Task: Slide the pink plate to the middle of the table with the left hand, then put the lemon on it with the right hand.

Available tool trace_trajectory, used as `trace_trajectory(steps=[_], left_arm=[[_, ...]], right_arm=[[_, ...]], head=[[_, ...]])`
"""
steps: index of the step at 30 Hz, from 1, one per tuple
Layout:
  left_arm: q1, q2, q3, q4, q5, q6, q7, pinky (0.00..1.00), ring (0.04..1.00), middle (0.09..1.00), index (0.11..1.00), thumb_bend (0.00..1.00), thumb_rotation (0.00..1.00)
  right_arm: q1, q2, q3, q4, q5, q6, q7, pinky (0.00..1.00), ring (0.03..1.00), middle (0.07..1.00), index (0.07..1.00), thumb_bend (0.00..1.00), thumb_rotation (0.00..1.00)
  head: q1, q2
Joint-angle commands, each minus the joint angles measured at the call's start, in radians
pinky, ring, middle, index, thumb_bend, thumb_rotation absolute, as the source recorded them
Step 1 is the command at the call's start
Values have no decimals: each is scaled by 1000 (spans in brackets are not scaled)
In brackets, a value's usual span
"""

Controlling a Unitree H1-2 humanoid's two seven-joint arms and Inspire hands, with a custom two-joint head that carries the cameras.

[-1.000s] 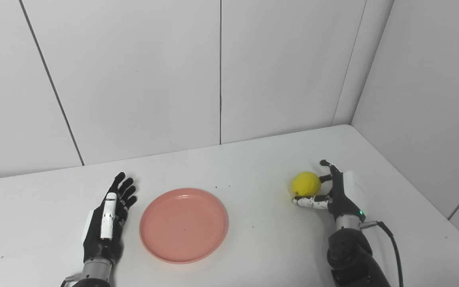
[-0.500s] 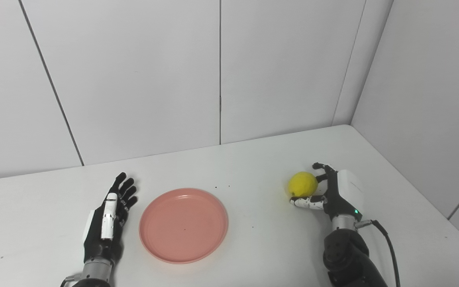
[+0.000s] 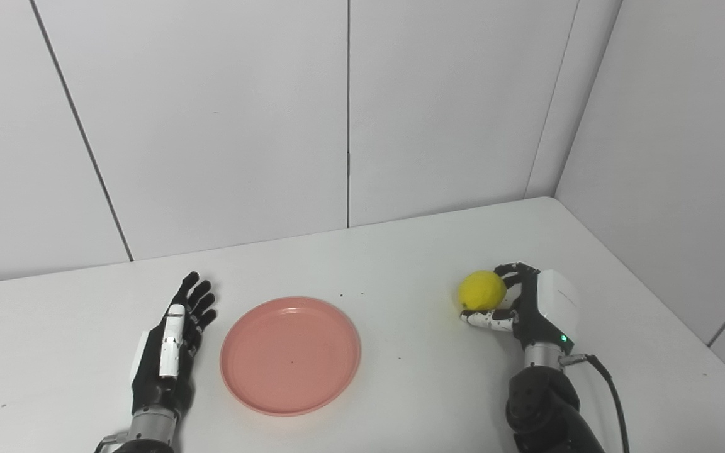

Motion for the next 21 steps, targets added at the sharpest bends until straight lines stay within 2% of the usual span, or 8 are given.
trace_trajectory(steps=[1,13,17,21], left_arm=[[14,14,3,16,2,-24,-9,914,922,917,904,289,1000],[12,15,2,18,-2,-26,-16,922,928,923,911,286,1000],[11,13,4,17,-2,-22,-12,919,924,918,904,283,1000],[11,13,4,19,0,-27,-12,919,924,917,903,279,1000]], right_arm=[[-26,-7,-10,-13,-7,-68,-57,198,270,474,488,527,0],[-32,0,-21,-14,13,-123,-120,182,254,473,488,528,0],[-31,4,-20,-29,20,-128,-123,204,277,474,489,527,0],[-32,12,-26,-43,41,-143,-123,175,252,473,488,527,0]], head=[[2,1],[2,1],[3,1],[2,2]])
